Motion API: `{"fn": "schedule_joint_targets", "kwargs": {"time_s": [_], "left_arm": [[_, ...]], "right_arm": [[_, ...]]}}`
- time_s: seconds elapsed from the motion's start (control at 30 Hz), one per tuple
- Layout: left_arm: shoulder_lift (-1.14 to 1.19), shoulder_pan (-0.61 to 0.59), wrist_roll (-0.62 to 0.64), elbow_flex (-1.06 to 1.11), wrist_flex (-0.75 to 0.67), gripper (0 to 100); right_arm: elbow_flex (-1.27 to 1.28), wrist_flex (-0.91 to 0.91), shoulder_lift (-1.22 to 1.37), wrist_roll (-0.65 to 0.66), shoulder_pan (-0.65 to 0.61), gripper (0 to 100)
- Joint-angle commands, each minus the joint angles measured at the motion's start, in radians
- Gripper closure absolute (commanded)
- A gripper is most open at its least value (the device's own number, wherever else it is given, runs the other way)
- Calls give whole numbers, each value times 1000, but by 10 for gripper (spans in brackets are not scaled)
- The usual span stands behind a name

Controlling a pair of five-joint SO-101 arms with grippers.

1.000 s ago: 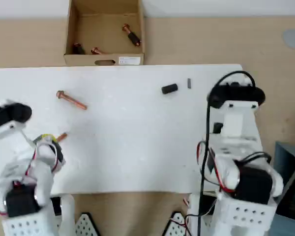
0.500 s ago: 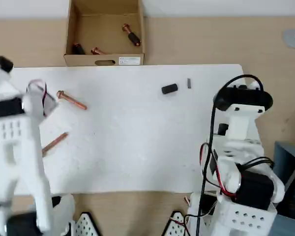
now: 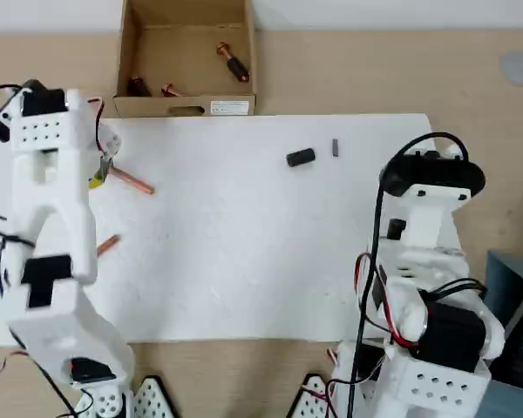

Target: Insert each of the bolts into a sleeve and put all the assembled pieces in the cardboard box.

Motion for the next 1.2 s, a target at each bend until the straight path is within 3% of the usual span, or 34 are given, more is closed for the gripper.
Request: {"fn": "schedule_joint_targets", "kwargs": {"time_s": [0.0, 0.23, 1.17], "left_arm": [[79, 14, 6, -153, 12, 984], [226, 15, 6, -299, 12, 832], [616, 2, 6, -551, 11, 847]], "right_arm": [[-2, -20, -13, -9, 8, 989], [-1, -20, -13, -9, 8, 989], [-1, -18, -13, -9, 7, 989]]}}
